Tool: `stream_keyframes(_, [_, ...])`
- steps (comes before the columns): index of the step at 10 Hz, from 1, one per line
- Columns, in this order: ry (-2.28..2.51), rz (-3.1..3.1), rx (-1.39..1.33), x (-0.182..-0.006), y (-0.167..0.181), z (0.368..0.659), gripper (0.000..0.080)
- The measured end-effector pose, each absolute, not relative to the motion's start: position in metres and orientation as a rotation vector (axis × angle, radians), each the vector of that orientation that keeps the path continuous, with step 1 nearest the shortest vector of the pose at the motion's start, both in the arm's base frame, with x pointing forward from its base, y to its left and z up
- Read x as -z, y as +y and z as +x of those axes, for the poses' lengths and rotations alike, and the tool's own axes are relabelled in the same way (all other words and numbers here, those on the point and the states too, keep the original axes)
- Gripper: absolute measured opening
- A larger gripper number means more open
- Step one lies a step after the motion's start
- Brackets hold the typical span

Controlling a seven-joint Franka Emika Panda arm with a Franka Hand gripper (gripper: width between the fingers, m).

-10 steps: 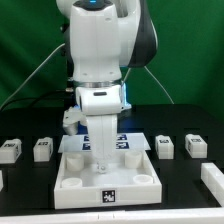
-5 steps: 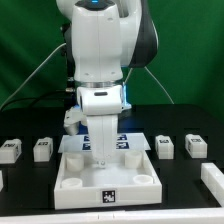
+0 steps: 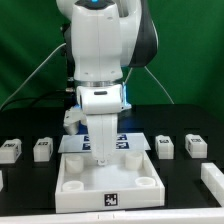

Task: Assemble one leg

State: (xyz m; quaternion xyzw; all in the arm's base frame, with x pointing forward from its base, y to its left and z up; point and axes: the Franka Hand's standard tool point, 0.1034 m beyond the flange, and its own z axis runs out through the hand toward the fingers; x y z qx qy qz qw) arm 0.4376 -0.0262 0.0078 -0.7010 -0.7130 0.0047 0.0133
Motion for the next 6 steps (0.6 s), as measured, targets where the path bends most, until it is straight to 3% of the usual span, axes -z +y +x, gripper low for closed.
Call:
stream_keyframes(3, [-2.221,-2.186,-0.013,-0.008,-0.026,0.438,0.0057])
stream_keyframes(6, [-2.161,-2.248,0.047,-0.007,0.028,0.480,0.0057])
